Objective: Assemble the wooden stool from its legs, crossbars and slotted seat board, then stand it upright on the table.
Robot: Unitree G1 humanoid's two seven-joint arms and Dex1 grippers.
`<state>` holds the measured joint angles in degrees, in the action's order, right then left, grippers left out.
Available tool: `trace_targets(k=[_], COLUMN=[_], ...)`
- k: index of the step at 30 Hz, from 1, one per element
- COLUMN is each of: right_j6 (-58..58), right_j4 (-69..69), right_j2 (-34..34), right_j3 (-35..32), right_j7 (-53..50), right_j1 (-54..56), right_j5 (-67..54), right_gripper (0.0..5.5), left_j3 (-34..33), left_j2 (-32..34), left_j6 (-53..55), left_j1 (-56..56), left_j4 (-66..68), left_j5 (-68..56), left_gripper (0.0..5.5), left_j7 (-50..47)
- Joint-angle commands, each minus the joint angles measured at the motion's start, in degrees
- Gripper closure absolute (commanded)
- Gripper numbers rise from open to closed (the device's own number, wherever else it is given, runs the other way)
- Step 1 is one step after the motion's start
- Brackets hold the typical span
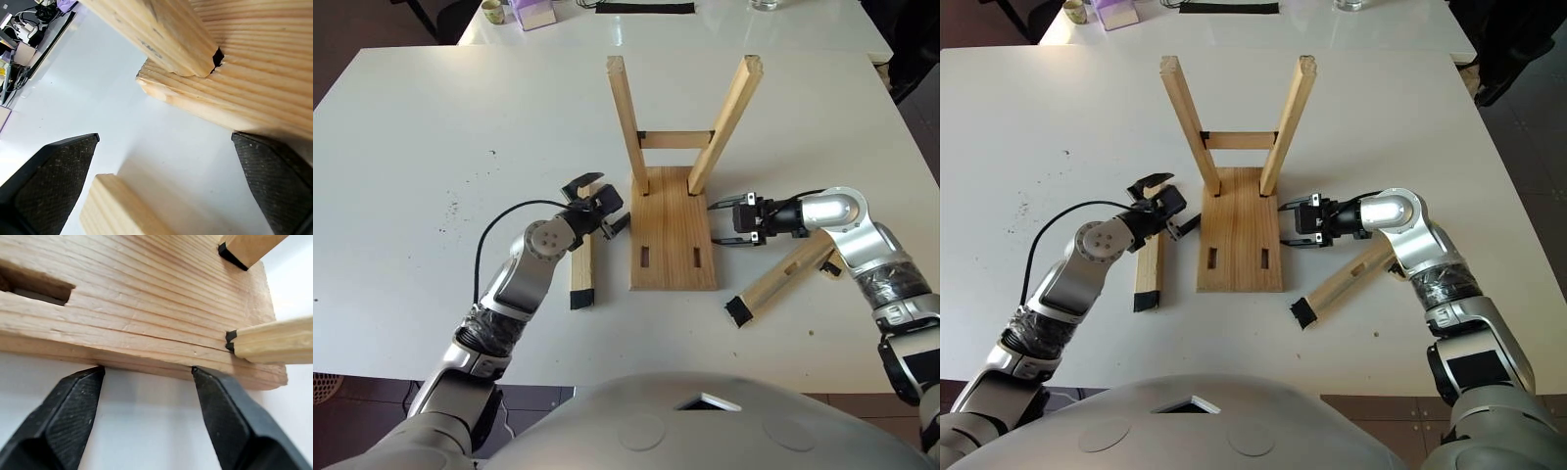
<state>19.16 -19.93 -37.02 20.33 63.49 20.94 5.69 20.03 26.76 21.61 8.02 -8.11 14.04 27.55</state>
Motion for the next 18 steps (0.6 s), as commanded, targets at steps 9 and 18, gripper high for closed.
trace_targets(k=[9, 18], right_j6=[-3.6, -13.4], right_j4=[7.5, 13.1], right_j2=[-0.2, -7.3], right_j3=[-3.1, -17.9], right_j7=[-4.4, -12.0], right_j1=[-2.5, -8.2], right_j5=[0.2, -3.0], right_gripper=[2.19, 2.19], left_j3=[-4.5, -12.1], left_j2=[0.4, 7.8], left_j6=[-0.4, 8.4], left_j1=[0.9, -5.8], left_j4=[-1.3, -14.2], left_j5=[-2.4, -4.0], left_gripper=[0.45, 0.45], left_j7=[0.6, 5.5])
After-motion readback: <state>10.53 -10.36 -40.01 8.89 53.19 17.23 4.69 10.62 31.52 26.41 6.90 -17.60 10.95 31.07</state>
